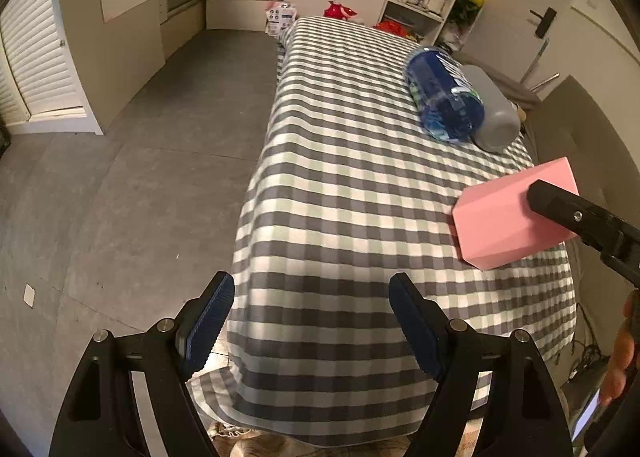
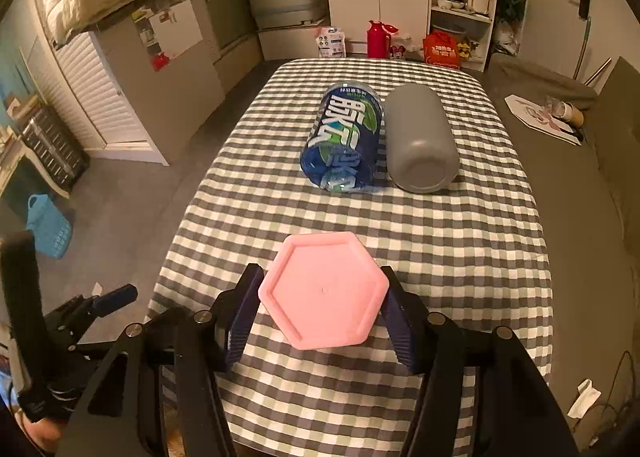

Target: Flip cup upside down

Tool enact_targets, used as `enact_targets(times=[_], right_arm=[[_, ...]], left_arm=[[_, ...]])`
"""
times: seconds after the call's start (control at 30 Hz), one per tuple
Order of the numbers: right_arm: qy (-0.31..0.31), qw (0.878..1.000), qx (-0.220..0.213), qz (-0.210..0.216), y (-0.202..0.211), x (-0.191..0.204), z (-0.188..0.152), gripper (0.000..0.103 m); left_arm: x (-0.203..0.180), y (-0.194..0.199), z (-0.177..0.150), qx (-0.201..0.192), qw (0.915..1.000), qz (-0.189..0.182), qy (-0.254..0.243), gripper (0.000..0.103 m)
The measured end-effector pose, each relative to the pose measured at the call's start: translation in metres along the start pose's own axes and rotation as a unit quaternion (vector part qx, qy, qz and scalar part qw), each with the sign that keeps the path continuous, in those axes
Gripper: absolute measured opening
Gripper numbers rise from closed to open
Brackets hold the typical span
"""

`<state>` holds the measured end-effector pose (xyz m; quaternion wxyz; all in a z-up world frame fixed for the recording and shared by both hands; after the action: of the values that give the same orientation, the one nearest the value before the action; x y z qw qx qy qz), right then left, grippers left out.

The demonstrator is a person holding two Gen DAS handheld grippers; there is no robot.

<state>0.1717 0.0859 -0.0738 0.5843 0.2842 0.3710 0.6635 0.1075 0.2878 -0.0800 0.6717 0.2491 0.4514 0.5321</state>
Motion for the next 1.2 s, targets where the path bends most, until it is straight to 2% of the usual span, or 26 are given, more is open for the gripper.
enact_targets(times=[0.13, 0.2, 0.33, 0.6, 0.67, 0.7, 0.9, 1.07, 1.2], right_arm=[[0.023, 1.0, -0.017, -0.007, 0.0, 0.009, -0.003, 0.058], [0.024, 1.0, -0.015, 0.002, -0.005, 0.013, -0.005, 0.058], [-0.009, 1.0, -0.005, 0.014, -0.02, 0.015, -0.012, 0.071], [-0.024, 0.999, -0.021, 0.015, -0.044, 0.019, -0.016, 0.071], [-0.022, 0.999, -0.026, 0.018, -0.045, 0.019, -0.016, 0.063], [-0.018, 0.999, -0.03, 0.013, -0.044, 0.019, -0.017, 0.063], [-0.003, 0.998, -0.047, -0.035, -0.04, 0.003, -0.021, 0.062], [-0.043, 0.997, -0.052, -0.026, -0.049, -0.023, -0.014, 0.062], [-0.046, 0.997, -0.061, -0.027, -0.054, -0.029, -0.009, 0.062]], left_arm=[[-0.002, -0.002, -0.002, -0.001, 1.0, 0.002, -0.001, 0.082], [-0.002, -0.001, -0.002, -0.006, 1.0, 0.003, -0.003, 0.082], [0.002, 0.002, 0.002, -0.021, 0.9996, 0.016, -0.008, 0.082], [0.019, 0.01, 0.012, -0.053, 0.9971, 0.054, -0.007, 0.082], [0.02, 0.011, 0.014, -0.059, 0.9966, 0.058, -0.008, 0.082], [0.019, 0.012, 0.015, -0.061, 0.9963, 0.06, -0.009, 0.082], [0.008, 0.012, 0.017, -0.07, 0.9955, 0.062, -0.017, 0.082], [-0.006, 0.006, 0.015, -0.067, 0.9956, 0.059, -0.028, 0.082], [-0.017, 0.002, 0.016, -0.066, 0.995, 0.06, -0.044, 0.082]])
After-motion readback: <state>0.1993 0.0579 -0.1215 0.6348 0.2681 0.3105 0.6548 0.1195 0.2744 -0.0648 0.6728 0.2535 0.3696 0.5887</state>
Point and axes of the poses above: each gripper's, at about its wrist camera, not at the fingertips, and y roughly against the way its jaws point, x to its left, z to its top, the point moved 5 cm from there along -y, roughly the way its jaws point, and after that the axes turned 11 degrees about -z, right-handed, at the moved point
